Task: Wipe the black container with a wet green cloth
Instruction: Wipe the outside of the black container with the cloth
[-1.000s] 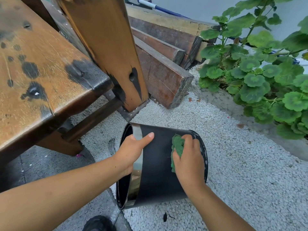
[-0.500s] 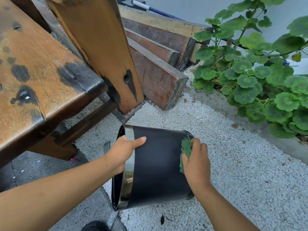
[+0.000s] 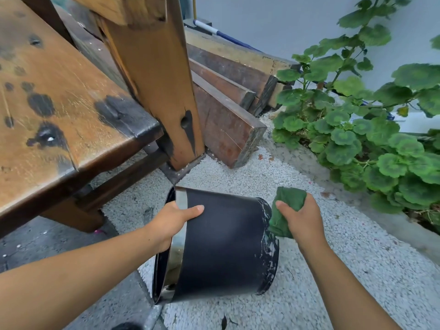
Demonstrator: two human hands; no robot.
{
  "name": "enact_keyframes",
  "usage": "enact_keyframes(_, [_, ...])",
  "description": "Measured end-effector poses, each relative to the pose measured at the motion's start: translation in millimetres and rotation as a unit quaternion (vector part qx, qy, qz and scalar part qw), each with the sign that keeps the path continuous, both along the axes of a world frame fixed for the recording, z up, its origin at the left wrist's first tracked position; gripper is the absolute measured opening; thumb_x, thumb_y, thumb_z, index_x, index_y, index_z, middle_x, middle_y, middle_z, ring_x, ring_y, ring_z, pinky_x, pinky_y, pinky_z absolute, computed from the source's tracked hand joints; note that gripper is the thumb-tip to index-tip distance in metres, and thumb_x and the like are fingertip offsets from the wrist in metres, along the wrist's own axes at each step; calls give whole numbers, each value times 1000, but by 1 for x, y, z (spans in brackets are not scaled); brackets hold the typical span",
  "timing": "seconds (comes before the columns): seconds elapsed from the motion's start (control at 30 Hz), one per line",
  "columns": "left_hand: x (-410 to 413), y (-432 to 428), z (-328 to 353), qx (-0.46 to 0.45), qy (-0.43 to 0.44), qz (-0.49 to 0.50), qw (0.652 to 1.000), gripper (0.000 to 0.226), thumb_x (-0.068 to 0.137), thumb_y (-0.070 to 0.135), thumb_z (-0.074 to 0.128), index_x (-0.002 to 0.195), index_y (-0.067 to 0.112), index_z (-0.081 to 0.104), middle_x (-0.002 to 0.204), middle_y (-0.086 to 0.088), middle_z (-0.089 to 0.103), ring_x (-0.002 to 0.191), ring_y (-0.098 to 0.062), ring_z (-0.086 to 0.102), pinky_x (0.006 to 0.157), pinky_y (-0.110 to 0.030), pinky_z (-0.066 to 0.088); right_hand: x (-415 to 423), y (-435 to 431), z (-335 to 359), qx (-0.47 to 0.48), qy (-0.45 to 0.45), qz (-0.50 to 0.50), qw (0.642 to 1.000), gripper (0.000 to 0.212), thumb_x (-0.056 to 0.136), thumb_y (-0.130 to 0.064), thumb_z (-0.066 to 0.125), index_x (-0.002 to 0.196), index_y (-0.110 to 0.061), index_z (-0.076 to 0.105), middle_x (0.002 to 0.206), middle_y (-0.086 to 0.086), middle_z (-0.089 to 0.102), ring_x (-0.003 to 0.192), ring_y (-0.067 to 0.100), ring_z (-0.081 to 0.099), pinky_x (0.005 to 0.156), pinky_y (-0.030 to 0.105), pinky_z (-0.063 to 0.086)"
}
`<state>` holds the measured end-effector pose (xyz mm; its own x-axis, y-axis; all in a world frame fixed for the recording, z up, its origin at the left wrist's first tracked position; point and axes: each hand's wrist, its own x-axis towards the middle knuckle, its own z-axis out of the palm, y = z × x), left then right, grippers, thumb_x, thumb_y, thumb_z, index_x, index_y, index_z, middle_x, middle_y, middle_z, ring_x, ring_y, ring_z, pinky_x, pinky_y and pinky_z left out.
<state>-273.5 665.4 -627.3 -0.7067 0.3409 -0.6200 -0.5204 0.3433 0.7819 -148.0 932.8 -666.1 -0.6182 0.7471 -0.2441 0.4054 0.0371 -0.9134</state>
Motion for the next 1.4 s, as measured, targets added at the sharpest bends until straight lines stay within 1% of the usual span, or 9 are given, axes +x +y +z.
enact_keyframes(0.1, [-1,-1,1,3,-2,-9,1000,69,85,35,80,138,0,51,140,-18,59,134,-38,52,117,-53,36,-8,21,1,-2,-54,13,998,30,84,-16,80,106,-14,60,99,8,68,92,31,68,83,47,59])
enact_keyframes(0.17, [-3,-1,1,4,-1,-18,1000,65,86,33,79,135,0,53,135,-17,64,129,-36,57,115,-52,39,-16,27,2,75,-104,48,991,25,83,-13,77,101,-13,59,89,3,64,86,28,65,68,35,54])
enact_keyframes(0.23, [-6,1,1,-1,3,-28,1000,57,88,31,78,130,-1,57,124,-16,71,119,-33,66,111,-50,45,-23,26,3,202,-130,87,967,21,82,-9,72,96,-15,59,83,-1,58,76,22,59,54,26,38])
enact_keyframes(0.33, [-9,2,-1,-7,7,-26,1000,57,87,30,79,128,-2,57,121,-19,72,115,-35,67,108,-52,48,-30,21,-1,366,-127,137,912,23,81,-4,69,100,-15,60,93,1,50,80,21,49,56,31,30])
enact_keyframes(0.5, [-16,-3,-8,4,-2,-39,999,55,87,31,79,127,0,59,118,-18,74,114,-37,68,108,-54,47,-41,13,-10,449,-155,181,861,37,82,-3,69,115,-18,60,107,5,53,95,27,52,60,32,33])
enact_keyframes(0.73, [-20,-11,-17,29,-11,-8,999,73,77,37,84,133,3,54,129,-19,67,124,-40,60,112,-56,41,-43,6,-29,253,-92,313,911,26,87,-13,69,113,-17,68,107,5,64,96,26,62,80,38,51])
enact_keyframes(0.97, [-26,-7,-26,5,19,56,998,46,82,32,82,111,4,61,96,-13,80,97,-34,75,91,-51,58,-27,-3,-42,104,-30,266,958,41,91,-38,70,131,-26,66,126,-14,62,112,5,59,96,24,46])
enact_keyframes(1.1, [-29,-6,-28,18,18,63,998,22,86,26,79,93,10,65,76,-5,81,69,-22,79,59,-33,61,-23,-15,-50,87,3,217,972,39,95,-43,65,130,-26,67,125,-17,61,112,-4,56,94,17,42])
enact_keyframes(1.4, [-32,-5,-24,19,-1,52,998,21,89,21,75,99,3,75,90,-15,81,73,-27,79,56,-34,61,0,-44,-62,125,46,124,983,34,93,-37,67,124,-26,67,122,-16,60,113,4,59,99,32,51])
